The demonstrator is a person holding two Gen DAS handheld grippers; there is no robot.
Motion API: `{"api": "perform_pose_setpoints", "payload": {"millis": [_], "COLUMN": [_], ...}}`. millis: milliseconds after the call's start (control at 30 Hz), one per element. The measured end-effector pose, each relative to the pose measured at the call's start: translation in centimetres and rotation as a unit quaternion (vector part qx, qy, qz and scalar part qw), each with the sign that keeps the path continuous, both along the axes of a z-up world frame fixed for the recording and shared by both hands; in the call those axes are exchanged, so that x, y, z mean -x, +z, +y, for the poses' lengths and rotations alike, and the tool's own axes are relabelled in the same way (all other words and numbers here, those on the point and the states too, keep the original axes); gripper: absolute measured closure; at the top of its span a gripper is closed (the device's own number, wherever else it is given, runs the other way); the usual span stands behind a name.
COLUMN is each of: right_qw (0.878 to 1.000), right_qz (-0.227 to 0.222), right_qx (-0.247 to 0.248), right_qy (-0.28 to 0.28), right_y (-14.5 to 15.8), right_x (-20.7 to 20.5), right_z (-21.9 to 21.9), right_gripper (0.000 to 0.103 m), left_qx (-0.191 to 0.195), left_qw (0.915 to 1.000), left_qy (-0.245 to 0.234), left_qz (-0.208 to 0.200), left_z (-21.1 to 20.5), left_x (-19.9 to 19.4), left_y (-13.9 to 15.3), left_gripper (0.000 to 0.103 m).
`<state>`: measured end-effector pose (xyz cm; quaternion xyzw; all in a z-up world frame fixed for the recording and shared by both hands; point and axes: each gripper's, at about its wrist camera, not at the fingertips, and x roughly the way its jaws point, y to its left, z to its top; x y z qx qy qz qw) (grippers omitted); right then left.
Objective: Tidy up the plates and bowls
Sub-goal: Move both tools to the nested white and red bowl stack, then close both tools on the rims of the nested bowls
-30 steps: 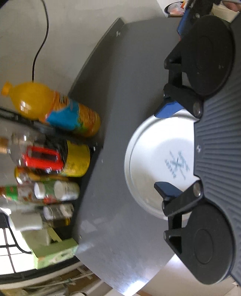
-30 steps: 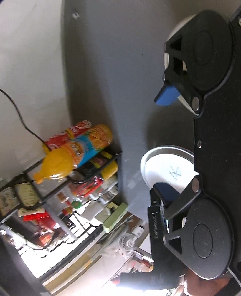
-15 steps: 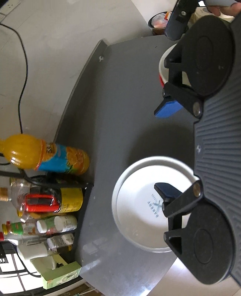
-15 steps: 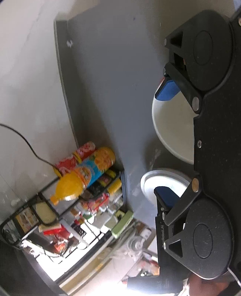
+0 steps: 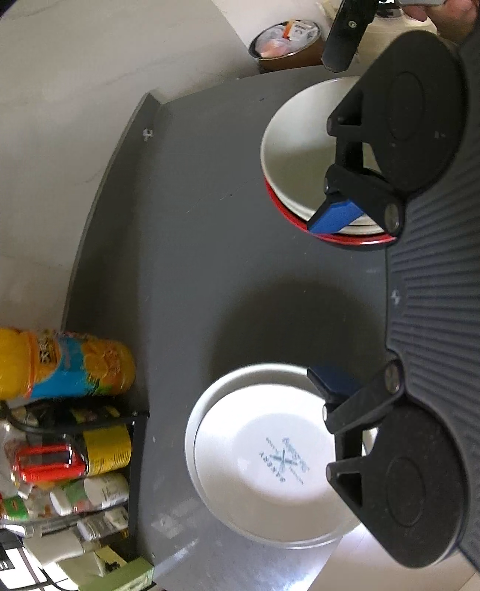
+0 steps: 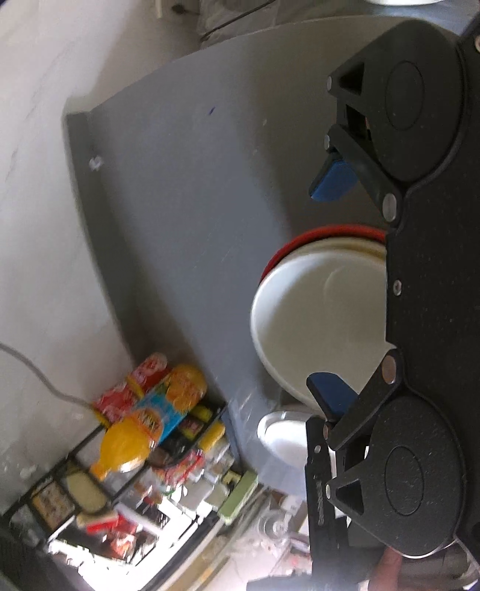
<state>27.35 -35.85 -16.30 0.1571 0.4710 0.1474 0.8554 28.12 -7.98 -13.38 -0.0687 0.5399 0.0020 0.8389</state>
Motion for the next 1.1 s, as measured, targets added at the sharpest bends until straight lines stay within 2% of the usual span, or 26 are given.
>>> {"api": "perform_pose_setpoints", "payload": {"millis": [67, 200, 333, 400, 433, 567, 700, 733, 833, 900, 933, 1033, 1067, 1100], "right_qw": [1.000, 0.999, 0.998, 0.998, 0.998, 0.999, 0.999, 0.999, 0.999, 0.998, 0.998, 0.998, 0.998, 0.998], "right_qz": [0.008, 0.039, 0.053, 0.056, 0.055, 0.048, 0.050, 0.051, 0.052, 0.059, 0.060, 0.059, 0.058, 0.058], "right_qx": [0.011, -0.009, -0.020, -0.029, -0.030, -0.011, -0.008, -0.004, 0.011, 0.005, 0.010, 0.013, 0.016, 0.018], "right_qy": [0.002, -0.014, -0.027, -0.027, -0.025, -0.017, -0.015, -0.017, -0.012, -0.011, -0.012, -0.012, -0.011, -0.009], "right_y": [-0.9, -2.5, -3.4, -3.6, -3.5, -3.3, -3.4, -3.5, -3.7, -3.9, -3.9, -3.9, -3.9, -3.8], "right_x": [0.1, 0.3, 0.4, 0.4, 0.4, 0.2, 0.0, 0.1, 0.2, 0.2, 0.2, 0.3, 0.3, 0.3], "right_z": [0.0, -0.7, -0.9, -1.0, -0.9, -0.3, -0.1, -0.1, 0.3, 0.3, 0.3, 0.3, 0.3, 0.4], "right_gripper": [0.008, 0.023, 0.033, 0.045, 0.048, 0.049, 0.049, 0.049, 0.049, 0.061, 0.063, 0.066, 0.066, 0.067], "left_qx": [-0.001, 0.009, 0.013, 0.021, 0.028, 0.031, 0.052, 0.048, 0.000, -0.021, -0.020, 0.024, 0.033, 0.036], "left_qw": [0.9999, 0.9995, 0.9988, 0.9979, 0.9977, 0.9966, 0.9955, 0.9955, 0.9947, 0.9940, 0.9941, 0.9940, 0.9936, 0.9930], "left_qy": [-0.012, -0.031, -0.045, -0.059, -0.058, -0.071, -0.075, -0.079, -0.102, -0.107, -0.106, -0.104, -0.105, -0.110], "left_qz": [0.004, 0.006, 0.013, 0.017, 0.021, 0.030, 0.027, 0.023, 0.017, 0.012, 0.013, 0.025, 0.026, 0.026], "left_z": [-0.5, -1.4, -2.4, -2.8, -2.9, -3.9, -4.4, -4.6, -5.7, -6.2, -6.2, -6.2, -6.2, -6.4], "left_x": [-0.3, -0.6, -0.8, -0.8, -0.9, -1.2, -1.2, -1.2, -1.1, -1.0, -1.0, -1.0, -1.0, -1.0], "left_y": [-0.4, -1.0, -1.8, -2.3, -2.6, -4.0, -4.9, -5.0, -5.3, -5.5, -5.6, -6.1, -6.2, -6.3], "left_gripper": [0.027, 0.027, 0.028, 0.028, 0.030, 0.030, 0.030, 0.030, 0.030, 0.030, 0.030, 0.030, 0.032, 0.038]}}
